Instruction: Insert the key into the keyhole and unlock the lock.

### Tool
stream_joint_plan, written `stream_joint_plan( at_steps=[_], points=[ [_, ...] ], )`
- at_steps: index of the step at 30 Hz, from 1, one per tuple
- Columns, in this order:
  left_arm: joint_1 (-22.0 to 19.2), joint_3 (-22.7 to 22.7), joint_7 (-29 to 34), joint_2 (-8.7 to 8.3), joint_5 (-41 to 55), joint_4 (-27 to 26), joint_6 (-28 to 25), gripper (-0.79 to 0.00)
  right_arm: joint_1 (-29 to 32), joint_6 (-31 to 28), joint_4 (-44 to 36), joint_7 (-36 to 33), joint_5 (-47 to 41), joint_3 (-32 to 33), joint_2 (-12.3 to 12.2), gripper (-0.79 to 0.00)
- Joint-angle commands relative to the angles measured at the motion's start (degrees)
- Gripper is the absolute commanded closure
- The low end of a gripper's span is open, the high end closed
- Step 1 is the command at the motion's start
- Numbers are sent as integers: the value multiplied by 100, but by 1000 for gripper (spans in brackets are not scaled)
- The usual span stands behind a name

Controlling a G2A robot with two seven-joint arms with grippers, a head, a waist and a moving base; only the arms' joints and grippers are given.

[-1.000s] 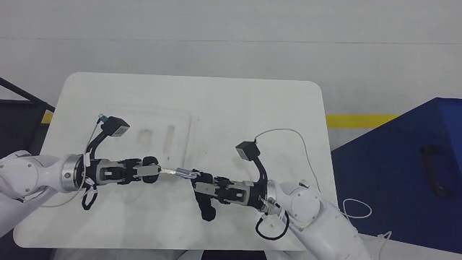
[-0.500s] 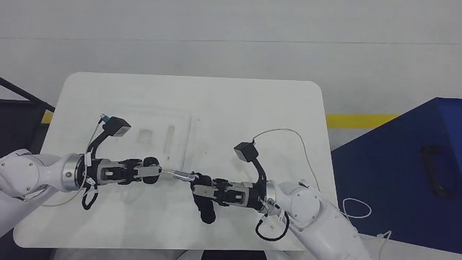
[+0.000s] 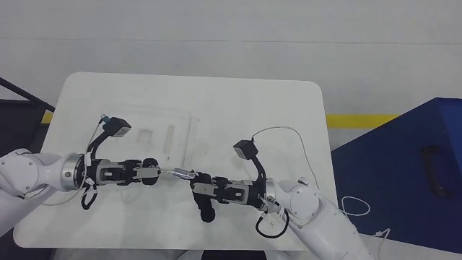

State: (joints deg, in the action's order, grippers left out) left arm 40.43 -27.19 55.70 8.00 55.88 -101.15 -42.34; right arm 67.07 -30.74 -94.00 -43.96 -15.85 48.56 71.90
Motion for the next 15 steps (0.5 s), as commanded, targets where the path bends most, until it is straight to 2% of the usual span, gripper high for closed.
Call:
stream_joint_plan(
  at_steps=[1,9,15],
  points=[
    [40,-36,42,4,29,5,9,0,-7,6,2,-78,-36,14,-5,0],
    [173,-183,513,43,402,81,92,0,-52,140,-57,-536,-113,51,-41,0],
    [272,-309,612,71,451,122,100,0,-43,171,-65,-710,-394,137,-63,0]
  ],
)
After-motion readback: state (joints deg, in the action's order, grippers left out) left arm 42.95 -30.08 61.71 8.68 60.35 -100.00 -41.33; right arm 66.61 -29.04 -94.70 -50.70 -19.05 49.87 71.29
